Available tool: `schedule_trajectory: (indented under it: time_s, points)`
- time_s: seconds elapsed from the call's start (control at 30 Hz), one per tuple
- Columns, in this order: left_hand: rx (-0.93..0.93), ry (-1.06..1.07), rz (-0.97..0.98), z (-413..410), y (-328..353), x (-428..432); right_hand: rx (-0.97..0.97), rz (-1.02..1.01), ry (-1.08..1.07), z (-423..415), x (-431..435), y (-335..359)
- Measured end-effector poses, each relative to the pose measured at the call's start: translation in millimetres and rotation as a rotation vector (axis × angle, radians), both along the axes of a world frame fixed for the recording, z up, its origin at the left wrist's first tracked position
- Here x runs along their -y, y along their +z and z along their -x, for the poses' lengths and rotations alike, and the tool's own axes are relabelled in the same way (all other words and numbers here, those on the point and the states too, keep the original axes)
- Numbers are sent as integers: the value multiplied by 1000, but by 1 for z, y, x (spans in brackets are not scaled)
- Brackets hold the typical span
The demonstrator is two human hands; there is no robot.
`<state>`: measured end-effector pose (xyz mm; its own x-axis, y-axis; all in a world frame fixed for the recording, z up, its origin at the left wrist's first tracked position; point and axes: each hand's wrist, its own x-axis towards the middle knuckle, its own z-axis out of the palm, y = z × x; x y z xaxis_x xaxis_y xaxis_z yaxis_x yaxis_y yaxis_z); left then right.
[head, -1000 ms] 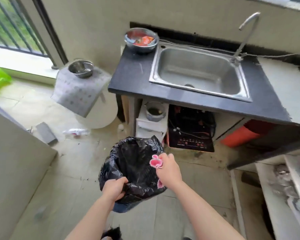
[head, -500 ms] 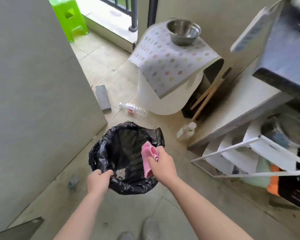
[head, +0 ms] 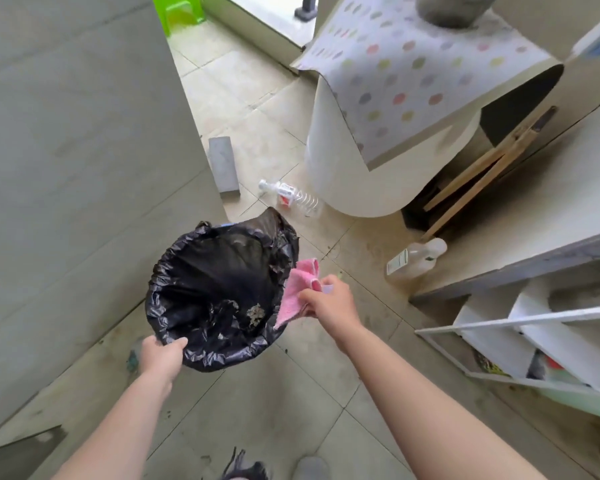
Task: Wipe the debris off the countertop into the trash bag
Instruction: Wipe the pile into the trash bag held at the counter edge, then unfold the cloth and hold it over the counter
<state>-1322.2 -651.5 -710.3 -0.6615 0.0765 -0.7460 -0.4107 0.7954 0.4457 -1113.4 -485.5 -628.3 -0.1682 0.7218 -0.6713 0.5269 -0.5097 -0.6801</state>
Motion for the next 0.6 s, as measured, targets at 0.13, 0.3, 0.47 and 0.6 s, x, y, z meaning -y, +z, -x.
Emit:
schedule_trajectory:
  time_s: [0.13,0.3,0.47,0.6]
  points:
    - [-154,-239,97,-27,80,-20,-87,56,-91,-16,5,61]
    - [-194,-612,-139,-91,221,-54,-123,29,-160,-60,27,178]
    - [56,-705,-461,-179,381,-56,-133,3,-277,-128,76,306]
    - [169,-910,-535,-242,473,-30,-138,-46,-471,-198,125,383]
